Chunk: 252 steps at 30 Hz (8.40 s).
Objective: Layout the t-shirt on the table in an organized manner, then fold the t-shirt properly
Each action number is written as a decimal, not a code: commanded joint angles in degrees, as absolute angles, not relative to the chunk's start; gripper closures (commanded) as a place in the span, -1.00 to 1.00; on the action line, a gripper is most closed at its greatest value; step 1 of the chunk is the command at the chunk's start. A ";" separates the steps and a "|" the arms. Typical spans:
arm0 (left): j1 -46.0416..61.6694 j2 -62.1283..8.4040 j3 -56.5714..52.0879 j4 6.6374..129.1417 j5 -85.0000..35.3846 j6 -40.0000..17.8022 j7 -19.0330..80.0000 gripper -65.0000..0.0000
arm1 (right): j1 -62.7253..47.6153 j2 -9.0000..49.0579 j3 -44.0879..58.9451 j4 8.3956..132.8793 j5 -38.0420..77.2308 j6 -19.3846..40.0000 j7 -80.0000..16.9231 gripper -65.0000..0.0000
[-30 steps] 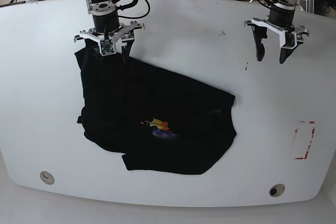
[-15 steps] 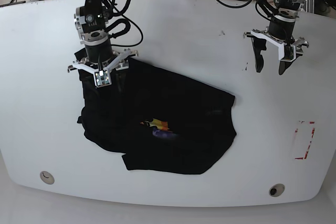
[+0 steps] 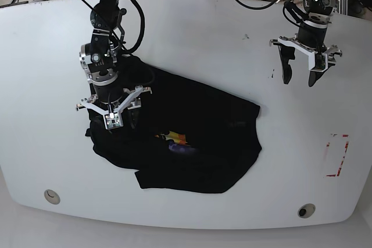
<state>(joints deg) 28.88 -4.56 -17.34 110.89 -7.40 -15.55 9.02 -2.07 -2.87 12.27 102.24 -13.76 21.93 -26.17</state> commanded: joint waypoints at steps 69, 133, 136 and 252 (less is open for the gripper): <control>29.14 -5.23 -17.71 111.87 -7.60 -15.52 7.25 -0.17 | 0.92 -4.00 15.52 97.27 -13.23 23.25 -24.84 -0.97; 27.03 -5.14 -13.41 109.67 -3.30 -15.52 7.34 -0.17 | -25.01 -2.15 23.52 116.44 -0.57 27.47 -29.05 1.00; 27.03 -5.05 -13.14 109.67 -3.30 -15.52 7.34 -0.17 | -26.15 -2.42 28.00 116.35 -0.57 31.43 -29.14 1.00; 7.52 -8.57 -24.40 102.64 -3.65 -15.52 25.10 -0.53 | -9.63 5.58 -5.93 92.26 -0.75 40.00 -29.58 0.94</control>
<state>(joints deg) 8.34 -8.03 -24.56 101.51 -3.20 -15.66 26.70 -8.56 4.14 -6.22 90.74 -1.19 39.90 -29.76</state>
